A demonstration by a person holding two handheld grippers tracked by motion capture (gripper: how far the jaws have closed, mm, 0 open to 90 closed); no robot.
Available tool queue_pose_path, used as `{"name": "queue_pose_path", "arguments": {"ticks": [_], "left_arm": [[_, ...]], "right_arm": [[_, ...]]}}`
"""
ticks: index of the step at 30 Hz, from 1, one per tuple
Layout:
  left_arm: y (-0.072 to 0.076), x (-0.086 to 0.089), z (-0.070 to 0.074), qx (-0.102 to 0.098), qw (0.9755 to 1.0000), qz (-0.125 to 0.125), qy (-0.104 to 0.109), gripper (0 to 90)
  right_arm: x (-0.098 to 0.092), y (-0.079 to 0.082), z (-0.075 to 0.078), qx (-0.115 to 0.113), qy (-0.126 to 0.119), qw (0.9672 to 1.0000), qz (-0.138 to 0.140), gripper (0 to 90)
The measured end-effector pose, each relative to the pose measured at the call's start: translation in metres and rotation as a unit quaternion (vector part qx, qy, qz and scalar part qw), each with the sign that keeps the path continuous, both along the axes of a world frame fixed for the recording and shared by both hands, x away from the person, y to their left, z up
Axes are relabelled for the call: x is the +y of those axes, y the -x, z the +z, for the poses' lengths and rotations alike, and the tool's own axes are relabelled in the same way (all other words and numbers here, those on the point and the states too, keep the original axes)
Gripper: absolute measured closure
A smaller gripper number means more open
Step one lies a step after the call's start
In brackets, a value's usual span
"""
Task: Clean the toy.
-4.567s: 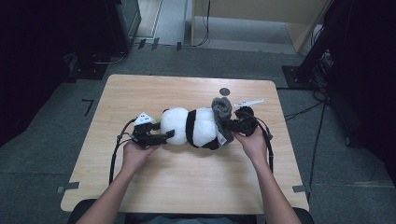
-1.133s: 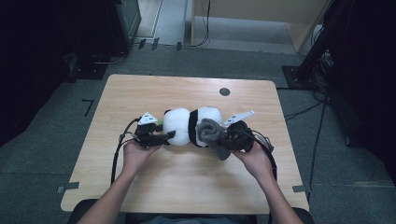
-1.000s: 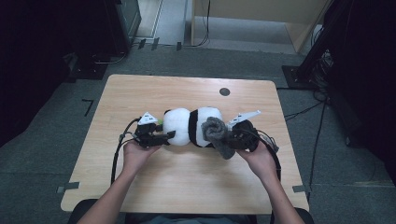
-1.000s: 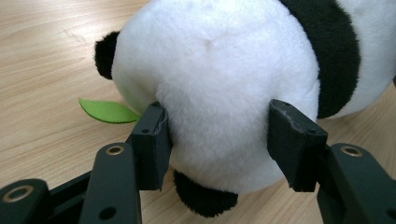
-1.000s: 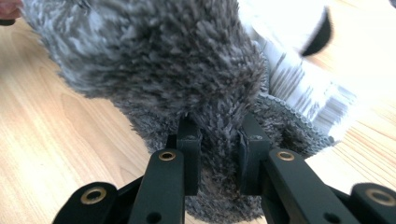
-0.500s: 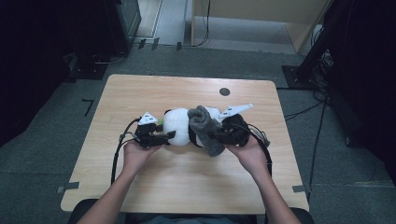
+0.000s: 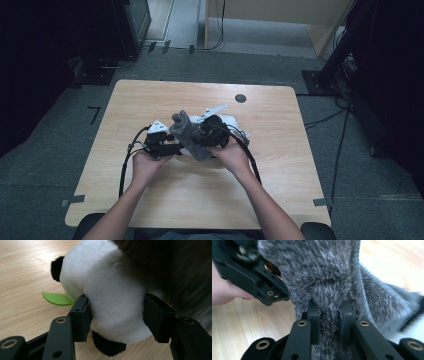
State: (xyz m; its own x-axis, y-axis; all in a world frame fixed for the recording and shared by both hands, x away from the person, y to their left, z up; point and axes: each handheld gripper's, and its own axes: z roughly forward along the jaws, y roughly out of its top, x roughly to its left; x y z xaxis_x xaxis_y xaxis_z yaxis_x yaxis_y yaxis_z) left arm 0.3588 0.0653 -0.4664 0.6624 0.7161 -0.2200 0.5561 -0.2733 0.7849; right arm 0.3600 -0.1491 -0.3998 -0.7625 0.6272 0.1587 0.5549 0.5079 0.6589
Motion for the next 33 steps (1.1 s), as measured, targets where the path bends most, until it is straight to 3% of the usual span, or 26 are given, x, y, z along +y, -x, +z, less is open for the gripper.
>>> {"name": "queue_pose_path", "arguments": {"ticks": [5, 10, 17, 30, 33], "left_arm": [[0.0, 0.0, -0.001, 0.0, 1.0, -0.001, -0.002, 43.2], [-0.001, 0.0, 0.0, 0.0, 1.0, -0.001, -0.002, 43.3], [-0.001, 0.0, 0.0, 0.0, 1.0, -0.001, -0.002, 43.4], [-0.001, 0.0, -0.001, 0.0, 1.0, -0.001, 0.001, 43.4], [-0.001, 0.0, -0.001, 0.001, 1.0, -0.001, 0.003, 43.4]], "right_arm": [[0.0, 0.001, -0.013, 0.012, 0.005, 0.9999, 0.008, 77.0], [-0.013, 0.012, -0.012, 0.002, 0.034, 0.9994, 0.008, 76.9], [-0.04, 0.026, -0.008, 0.007, 0.034, 0.9994, 0.0, 77.3], [-0.097, 0.049, 0.0, 0.005, 0.043, 0.9978, -0.051, 77.1], [-0.111, 0.051, 0.0, 0.005, 0.034, 0.997, -0.07, 77.1]]}}
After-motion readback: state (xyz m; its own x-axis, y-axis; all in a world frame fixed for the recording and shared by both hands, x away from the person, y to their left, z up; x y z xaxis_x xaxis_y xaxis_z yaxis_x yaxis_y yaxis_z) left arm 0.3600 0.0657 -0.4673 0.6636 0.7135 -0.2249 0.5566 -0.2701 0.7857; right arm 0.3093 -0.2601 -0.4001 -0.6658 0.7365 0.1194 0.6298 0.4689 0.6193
